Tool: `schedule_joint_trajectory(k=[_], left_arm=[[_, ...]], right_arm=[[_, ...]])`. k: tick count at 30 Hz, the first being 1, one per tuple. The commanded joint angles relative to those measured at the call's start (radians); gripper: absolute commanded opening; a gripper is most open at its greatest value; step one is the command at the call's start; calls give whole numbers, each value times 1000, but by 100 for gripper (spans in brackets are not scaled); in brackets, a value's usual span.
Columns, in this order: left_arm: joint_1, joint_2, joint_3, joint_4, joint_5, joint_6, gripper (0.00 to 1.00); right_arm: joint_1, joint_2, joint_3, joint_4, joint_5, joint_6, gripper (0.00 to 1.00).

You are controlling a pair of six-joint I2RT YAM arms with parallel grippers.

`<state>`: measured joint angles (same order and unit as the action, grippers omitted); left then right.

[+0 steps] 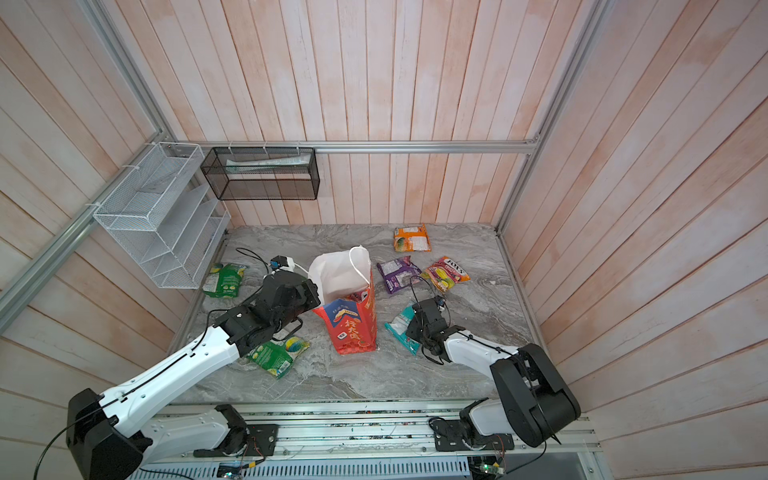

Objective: Place the snacks into the paper bag
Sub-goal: 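Lift the teal packet with the right gripper toward the bag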

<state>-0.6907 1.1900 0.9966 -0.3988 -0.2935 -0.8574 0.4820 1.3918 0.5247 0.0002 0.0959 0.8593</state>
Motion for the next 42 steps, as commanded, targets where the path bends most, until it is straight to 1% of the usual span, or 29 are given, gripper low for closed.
schedule_joint_trajectory(k=[1,3,4,10,11,12,14,16,23,29,33,36,38,42], left_arm=[[-4,19,7,-20,-7,18,0],[-4,19,7,-19,-6,18,0],[-4,20,5,-18,-4,18,0],[-4,15,9,-19,9,27,0],[-4,12,9,-19,12,29,0],[-4,9,8,-17,14,29,0],[-4,1,8,-17,20,33,0],[-4,-6,9,-16,25,38,0],[-3,-36,6,-4,61,51,0],[-4,-53,-4,10,85,43,0],[-4,-58,-5,11,94,37,0],[-4,-59,-4,8,95,37,0],[-4,-57,-4,9,96,37,0],[-5,-50,-3,9,103,34,0]], right_arm=[[-6,34,-35,-107,-47,-55,31],[-6,5,-34,-117,-43,-63,30],[-6,-15,-37,-116,-40,-70,26],[-6,-160,-59,-141,20,-101,18],[-6,-183,-64,-140,22,-107,12],[-7,-204,-68,-141,22,-115,10],[-7,-253,-79,-137,25,-138,10],[-6,-299,-91,-137,43,-135,10],[-6,-458,-115,-157,52,-157,10],[-6,-585,-115,-210,79,-154,10],[-6,-682,-118,-230,67,-136,10],[-6,-755,-87,-267,55,-115,10],[-6,-805,-42,-311,48,-112,10],[-6,-878,63,-367,70,-112,10]])
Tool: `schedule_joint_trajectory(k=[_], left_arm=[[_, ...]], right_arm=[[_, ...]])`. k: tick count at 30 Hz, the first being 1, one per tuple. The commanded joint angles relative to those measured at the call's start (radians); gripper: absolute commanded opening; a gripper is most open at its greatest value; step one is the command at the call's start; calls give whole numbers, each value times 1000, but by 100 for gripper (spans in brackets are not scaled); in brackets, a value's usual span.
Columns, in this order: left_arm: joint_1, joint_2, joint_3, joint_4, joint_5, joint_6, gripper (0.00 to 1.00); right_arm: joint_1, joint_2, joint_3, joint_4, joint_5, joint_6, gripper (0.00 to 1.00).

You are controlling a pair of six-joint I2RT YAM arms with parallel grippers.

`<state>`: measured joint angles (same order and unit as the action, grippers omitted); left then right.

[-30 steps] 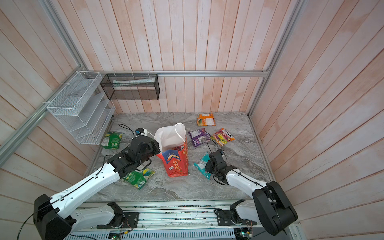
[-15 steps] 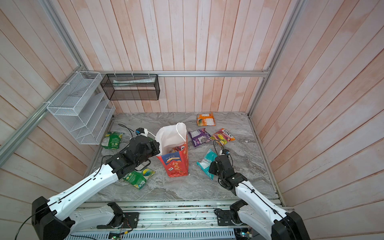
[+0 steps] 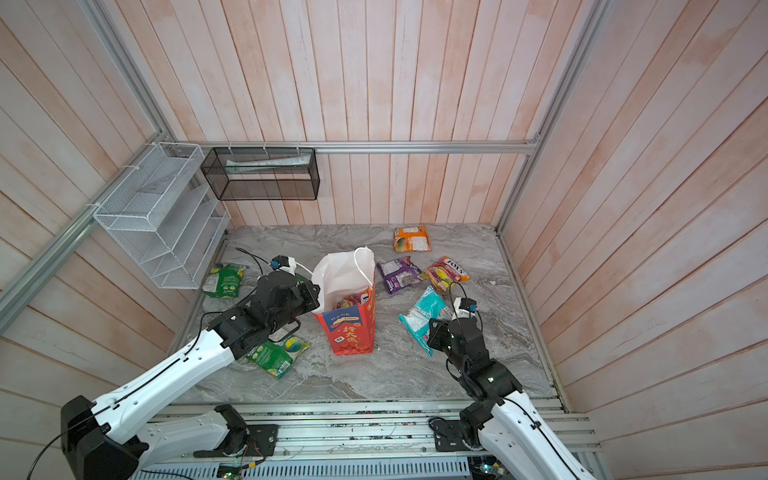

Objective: Place the snacks into the paper bag
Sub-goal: 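Lift the teal packet with the right gripper toward the bag, then lower the teal packet into the bag and open the right gripper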

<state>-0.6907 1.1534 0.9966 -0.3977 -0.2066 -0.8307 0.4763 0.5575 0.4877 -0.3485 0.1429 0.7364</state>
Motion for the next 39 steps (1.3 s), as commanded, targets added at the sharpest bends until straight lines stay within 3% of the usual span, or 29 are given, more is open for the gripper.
schedule_joint_trajectory(k=[1,13,17,29,39], left_arm=[[-6,-12,-3,8,15,7,0],[-5,-6,-1,5,10,12,0],[-7,1,0,8,12,13,0],[-12,9,3,6,12,13,0],[-20,12,5,3,7,15,0]], right_arm=[[-1,-47,137,-28,20,11,10],[9,124,527,1,-89,-36,9],[54,210,619,32,-93,-62,8],[466,528,856,123,150,-239,8],[484,784,972,162,224,-241,8]])
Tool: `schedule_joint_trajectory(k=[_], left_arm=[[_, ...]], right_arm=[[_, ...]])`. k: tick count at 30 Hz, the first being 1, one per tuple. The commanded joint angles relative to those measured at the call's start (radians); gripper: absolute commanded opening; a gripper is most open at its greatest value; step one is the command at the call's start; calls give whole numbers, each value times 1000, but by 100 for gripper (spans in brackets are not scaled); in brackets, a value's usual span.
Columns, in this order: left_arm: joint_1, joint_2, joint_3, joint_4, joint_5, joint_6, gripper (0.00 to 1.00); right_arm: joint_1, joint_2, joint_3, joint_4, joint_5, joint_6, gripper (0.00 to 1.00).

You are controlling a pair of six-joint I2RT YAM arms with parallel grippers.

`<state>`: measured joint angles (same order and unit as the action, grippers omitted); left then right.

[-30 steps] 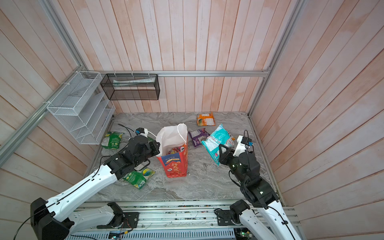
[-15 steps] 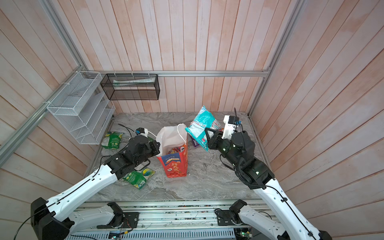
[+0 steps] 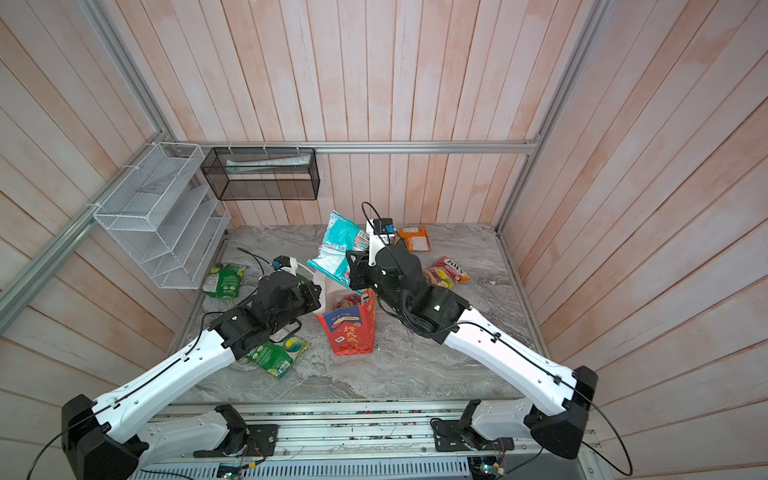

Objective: Place the snacks into the paper bag
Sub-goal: 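Lower the teal packet into the bag and open the right gripper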

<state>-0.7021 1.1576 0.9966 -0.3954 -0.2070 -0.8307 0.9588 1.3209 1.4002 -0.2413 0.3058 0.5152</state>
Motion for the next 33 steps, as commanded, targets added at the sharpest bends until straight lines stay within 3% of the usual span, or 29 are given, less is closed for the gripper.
schedule_joint_trajectory(k=[1,7,18,26,33], left_arm=[[-9,6,4,2,7,13,0],[-10,6,3,4,3,13,0],[-10,13,4,4,-2,14,0],[-11,3,5,-2,-10,15,0],[-11,-4,4,-8,-28,12,0]], right_arm=[[1,38,76,45,84,-18,9],[2,113,137,-5,201,13,9],[4,206,179,10,154,21,10],[9,292,225,-40,198,24,10],[9,217,115,-26,263,32,10]])
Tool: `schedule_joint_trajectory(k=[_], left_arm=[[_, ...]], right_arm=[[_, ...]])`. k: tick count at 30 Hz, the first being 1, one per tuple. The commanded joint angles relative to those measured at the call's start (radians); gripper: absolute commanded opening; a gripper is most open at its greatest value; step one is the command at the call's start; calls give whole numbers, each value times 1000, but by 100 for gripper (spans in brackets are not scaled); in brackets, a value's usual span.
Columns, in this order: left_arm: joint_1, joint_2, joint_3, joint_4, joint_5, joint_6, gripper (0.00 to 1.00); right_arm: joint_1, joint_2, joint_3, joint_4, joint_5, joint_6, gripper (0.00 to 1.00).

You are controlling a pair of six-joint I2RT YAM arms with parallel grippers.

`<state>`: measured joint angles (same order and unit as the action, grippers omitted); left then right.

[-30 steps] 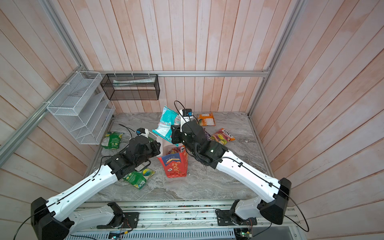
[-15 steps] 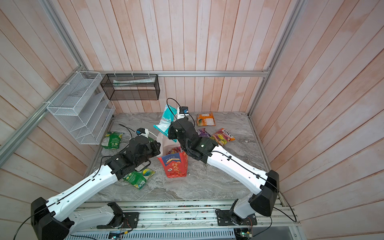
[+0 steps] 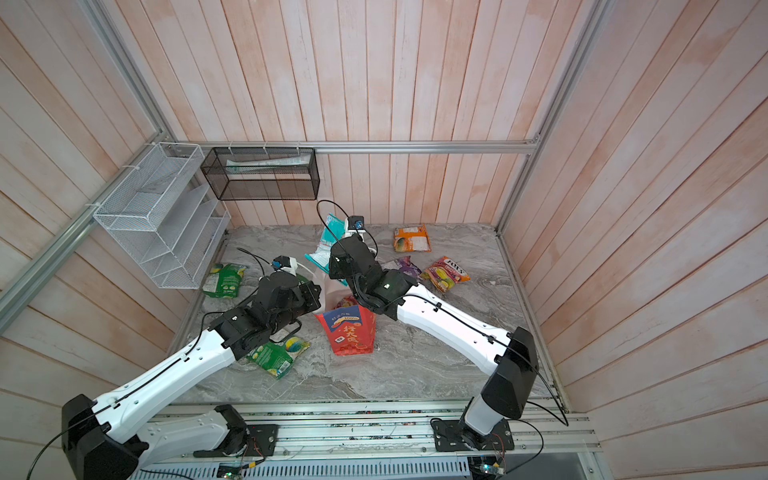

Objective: Place the snacks into the paper bag
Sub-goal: 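Lower the teal packet into the bag and open the right gripper, then move the right gripper away from the bag toward the FOX'S packet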

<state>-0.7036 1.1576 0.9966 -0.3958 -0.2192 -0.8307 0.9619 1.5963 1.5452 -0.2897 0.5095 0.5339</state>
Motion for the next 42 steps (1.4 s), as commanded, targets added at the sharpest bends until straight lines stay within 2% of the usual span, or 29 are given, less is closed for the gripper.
schedule_joint_trajectory(k=[1,12,20,24,31,36,42], left_arm=[[-10,-5,4,-7,-16,12,0],[-10,3,4,-10,-47,13,0],[-10,16,4,-3,-34,18,0],[-9,14,4,-5,-37,18,0],[-10,9,5,-3,-42,22,0],[-10,14,6,-3,-42,23,0],[-10,13,6,-5,-43,24,0]], right_arm=[[6,-73,-50,23,69,11,10],[8,-247,-306,110,104,-30,10],[34,-248,-323,116,83,-70,11],[40,-254,-330,121,76,-76,21],[44,-287,-355,144,46,-100,45],[46,-314,-362,148,24,-111,50],[46,-384,-383,130,71,-120,64]])
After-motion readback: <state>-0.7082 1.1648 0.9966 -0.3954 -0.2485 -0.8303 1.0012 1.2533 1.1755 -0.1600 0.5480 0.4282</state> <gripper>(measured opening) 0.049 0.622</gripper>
